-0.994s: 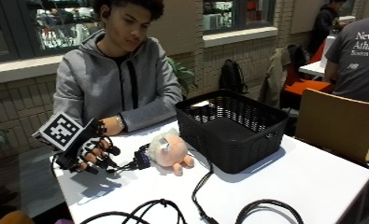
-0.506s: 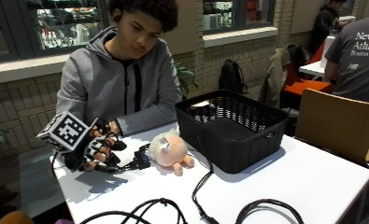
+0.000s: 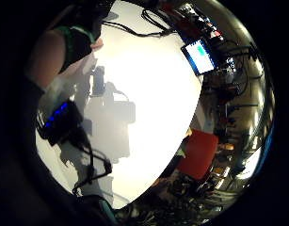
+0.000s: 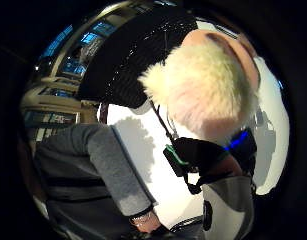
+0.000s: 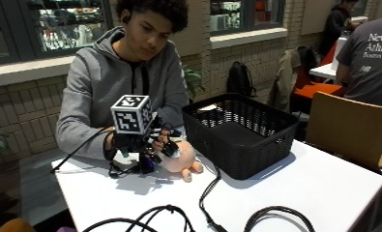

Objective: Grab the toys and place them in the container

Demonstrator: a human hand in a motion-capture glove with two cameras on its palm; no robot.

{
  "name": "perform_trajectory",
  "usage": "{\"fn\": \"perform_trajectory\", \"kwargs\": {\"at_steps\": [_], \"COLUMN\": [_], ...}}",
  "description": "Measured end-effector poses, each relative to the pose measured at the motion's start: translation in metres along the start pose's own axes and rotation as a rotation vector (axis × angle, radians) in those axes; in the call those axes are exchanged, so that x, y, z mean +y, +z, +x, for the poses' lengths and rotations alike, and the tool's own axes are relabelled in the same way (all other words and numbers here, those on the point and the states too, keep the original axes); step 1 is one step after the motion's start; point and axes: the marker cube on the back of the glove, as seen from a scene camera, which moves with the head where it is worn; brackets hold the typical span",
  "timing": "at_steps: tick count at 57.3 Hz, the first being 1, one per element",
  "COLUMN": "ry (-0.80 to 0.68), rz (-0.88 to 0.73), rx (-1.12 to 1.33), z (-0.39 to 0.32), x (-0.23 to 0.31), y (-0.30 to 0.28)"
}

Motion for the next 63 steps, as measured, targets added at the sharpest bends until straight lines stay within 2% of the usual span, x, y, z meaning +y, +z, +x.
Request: {"fn": "perform_trajectory", "kwargs": {"at_steps": [13,23,39,48,56,63], "ry": [-0.018,-0.045,-0.095,-0.079,-0.004,0.113], "rz": [-0.08,-0.143,0.013,0.132,0.201,0.247], "rx": [0.064,0.021,-0.084,0.005,0.031,0.069], "z": [0.001,0.009,-0.008,-0.006,0.02,0.062], "x": [-0.026,-0.045,-0.066,-0.061,-0.037,0.013], "y": [0.013,0.028,0.043,0.03,-0.003,-0.053]}}
